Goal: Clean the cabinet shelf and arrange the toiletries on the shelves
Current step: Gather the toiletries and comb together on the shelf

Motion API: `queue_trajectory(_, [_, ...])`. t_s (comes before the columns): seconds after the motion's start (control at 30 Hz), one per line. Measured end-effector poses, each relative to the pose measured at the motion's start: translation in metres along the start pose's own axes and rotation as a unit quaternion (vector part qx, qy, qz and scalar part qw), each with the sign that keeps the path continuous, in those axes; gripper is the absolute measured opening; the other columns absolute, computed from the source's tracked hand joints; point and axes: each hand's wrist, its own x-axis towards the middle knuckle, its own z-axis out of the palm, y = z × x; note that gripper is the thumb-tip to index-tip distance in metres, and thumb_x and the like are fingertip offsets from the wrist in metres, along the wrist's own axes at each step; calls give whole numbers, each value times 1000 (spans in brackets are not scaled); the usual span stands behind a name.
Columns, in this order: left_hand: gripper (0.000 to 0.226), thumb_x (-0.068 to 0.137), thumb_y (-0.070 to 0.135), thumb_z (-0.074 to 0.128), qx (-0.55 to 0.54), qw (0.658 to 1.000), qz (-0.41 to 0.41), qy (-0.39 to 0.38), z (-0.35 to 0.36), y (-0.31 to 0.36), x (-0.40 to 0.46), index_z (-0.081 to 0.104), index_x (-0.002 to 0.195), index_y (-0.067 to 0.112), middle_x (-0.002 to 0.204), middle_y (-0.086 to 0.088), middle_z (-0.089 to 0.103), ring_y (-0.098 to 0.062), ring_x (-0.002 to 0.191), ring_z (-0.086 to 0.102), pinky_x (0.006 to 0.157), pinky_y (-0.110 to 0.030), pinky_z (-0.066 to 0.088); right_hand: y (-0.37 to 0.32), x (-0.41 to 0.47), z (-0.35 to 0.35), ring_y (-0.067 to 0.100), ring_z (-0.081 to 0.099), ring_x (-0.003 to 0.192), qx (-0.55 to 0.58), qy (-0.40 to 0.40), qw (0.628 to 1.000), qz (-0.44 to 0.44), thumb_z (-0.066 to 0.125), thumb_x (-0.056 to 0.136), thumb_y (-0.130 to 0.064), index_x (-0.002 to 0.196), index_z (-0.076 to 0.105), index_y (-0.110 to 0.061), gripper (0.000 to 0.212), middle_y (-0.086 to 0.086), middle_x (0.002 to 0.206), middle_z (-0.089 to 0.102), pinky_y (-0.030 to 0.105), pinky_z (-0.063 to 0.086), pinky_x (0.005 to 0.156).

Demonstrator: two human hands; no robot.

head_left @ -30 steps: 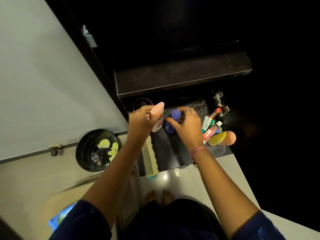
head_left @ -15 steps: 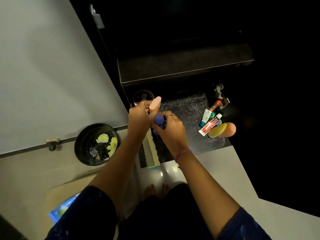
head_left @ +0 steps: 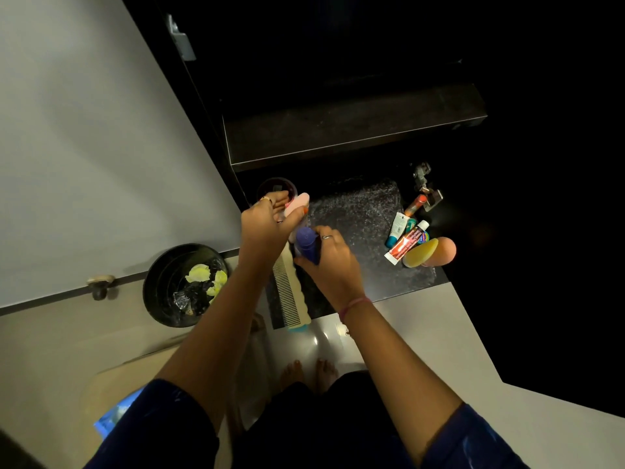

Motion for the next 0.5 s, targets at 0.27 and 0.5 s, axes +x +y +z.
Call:
queue_trajectory(0.27, [23,92,12,55,-51,983,160,73,8,43,-15,62,111,2,102,-8,62,-6,84,60,77,-10,47,17,-13,-38,26,53,115,-28,40,996,76,62,88,-21,130,44,-15,46,9,130,49,36,46,90])
queue_trajectory(0.5, [26,84,4,60,-64,973,213,-55,85,71,-36,63,109,-3,104,-17,61,-16,90,61,83,-9,40,58,-33,-97,30,58,102,-109,233,952,166,54,91,-22,126,49,-14,36,8,128,44,36,48,76])
